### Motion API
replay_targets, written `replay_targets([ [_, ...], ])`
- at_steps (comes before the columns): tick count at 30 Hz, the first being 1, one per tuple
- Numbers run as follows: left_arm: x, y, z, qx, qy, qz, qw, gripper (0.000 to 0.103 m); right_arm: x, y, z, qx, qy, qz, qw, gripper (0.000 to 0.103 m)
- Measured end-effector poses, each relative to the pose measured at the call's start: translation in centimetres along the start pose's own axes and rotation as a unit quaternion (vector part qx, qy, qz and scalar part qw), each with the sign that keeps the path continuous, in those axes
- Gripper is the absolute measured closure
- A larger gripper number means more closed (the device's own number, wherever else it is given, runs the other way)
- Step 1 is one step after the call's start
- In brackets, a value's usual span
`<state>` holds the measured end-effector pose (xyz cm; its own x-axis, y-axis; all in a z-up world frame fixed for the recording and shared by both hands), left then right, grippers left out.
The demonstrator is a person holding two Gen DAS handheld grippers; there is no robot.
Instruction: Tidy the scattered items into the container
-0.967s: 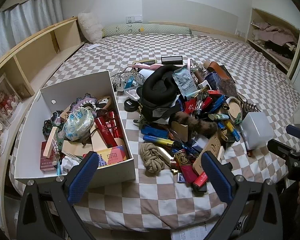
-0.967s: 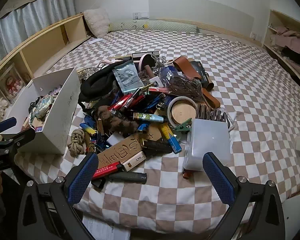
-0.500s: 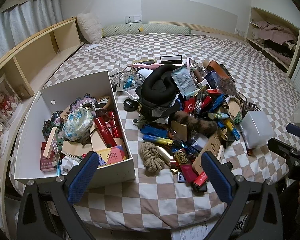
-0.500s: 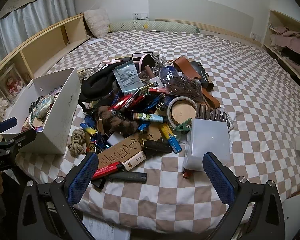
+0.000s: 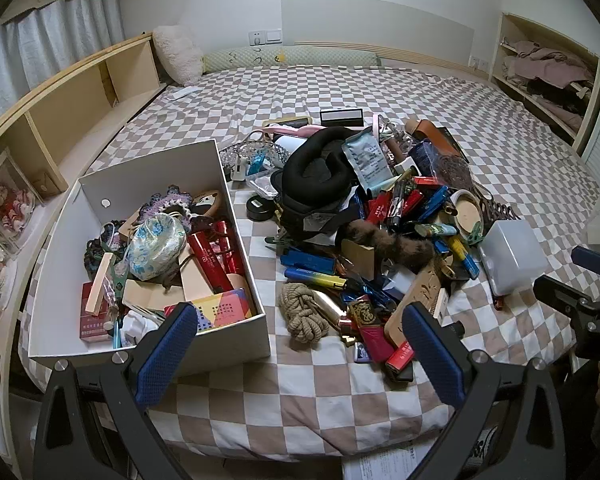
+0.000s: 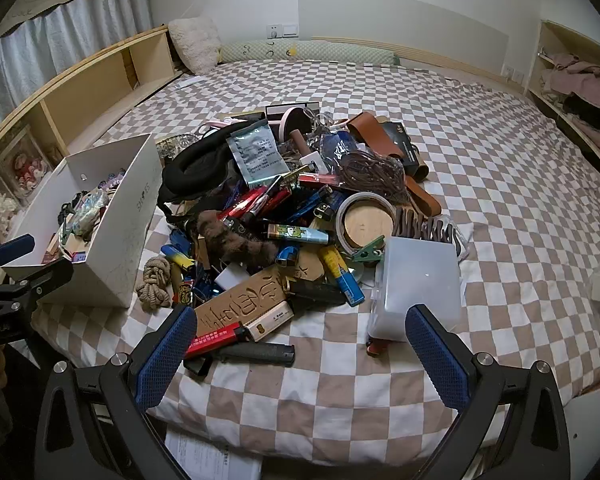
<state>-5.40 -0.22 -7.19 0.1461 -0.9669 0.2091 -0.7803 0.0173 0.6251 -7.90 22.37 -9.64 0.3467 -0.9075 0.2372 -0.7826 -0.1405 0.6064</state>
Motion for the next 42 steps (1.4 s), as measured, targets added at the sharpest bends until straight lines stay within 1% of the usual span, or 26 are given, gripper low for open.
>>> replay_targets([
  [13,-0.1,0.0,0.0,0.003,-0.001,0.002,1.0,0.0,0.2,-0.2,0.1,0.005,0.001,-0.003,1.0,0.0],
  [18,-0.3,0.0,0.0,-0.001,-0.001,0.003,1.0,0.0,0.2,-0.2,0.0,0.005,0.001,-0.001,1.0,0.0],
  [25,-0.4,0.0,-0.3,-0.01,-0.01,0.003,0.9999,0.0,0.1,-0.3,-0.2,0.005,0.003,0.0,1.0,0.0],
  [35,-0.7,0.0,-0.7,-0.017,-0.003,0.015,0.9997,0.0,-0.2,-0.5,-0.3,0.008,-0.001,-0.001,1.0,0.0],
  [39,-1.2,-0.2,-0.5,-0.008,-0.008,0.023,0.9997,0.0,-0.3,-0.4,-0.2,0.01,0.001,-0.002,1.0,0.0],
  [42,-1.4,-0.1,-0.8,-0.011,-0.014,0.023,0.9996,0.0,-0.4,-0.4,-0.2,0.009,-0.004,-0.004,1.0,0.0],
])
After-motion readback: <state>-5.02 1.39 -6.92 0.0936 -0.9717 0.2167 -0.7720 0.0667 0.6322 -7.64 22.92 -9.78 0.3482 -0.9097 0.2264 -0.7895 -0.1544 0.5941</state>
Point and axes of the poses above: each gripper's, at about its wrist camera, not at the fingertips, and z roughly the way its jaws point, x to its left, y to its top, the point moved 9 cm from there along z, roughly the way its jaws point, and after that the axes turned 14 degrees about y, right-handed, at the moved point
